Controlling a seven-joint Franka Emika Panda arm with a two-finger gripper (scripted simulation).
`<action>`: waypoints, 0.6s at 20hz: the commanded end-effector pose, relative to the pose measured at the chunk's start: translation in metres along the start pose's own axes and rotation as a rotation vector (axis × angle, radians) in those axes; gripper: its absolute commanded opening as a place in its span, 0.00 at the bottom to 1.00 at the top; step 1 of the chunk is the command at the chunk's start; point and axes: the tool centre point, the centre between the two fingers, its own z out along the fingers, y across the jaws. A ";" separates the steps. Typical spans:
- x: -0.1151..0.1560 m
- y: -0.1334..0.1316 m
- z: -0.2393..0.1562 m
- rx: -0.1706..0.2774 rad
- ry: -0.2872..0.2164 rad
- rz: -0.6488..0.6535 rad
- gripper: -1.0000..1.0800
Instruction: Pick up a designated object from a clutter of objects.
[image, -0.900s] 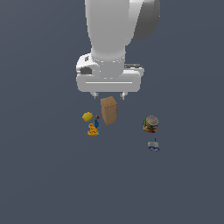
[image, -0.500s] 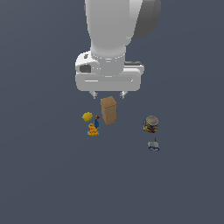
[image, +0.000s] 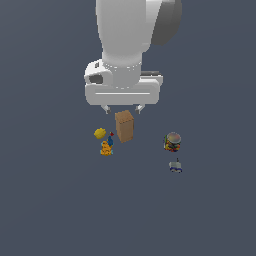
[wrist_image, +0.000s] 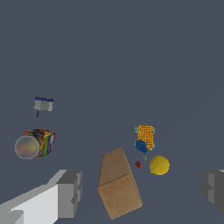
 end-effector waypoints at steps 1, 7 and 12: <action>-0.001 0.004 0.008 0.003 -0.001 0.002 0.96; -0.005 0.021 0.040 0.013 0.000 0.010 0.96; -0.015 0.042 0.079 0.024 0.001 0.022 0.96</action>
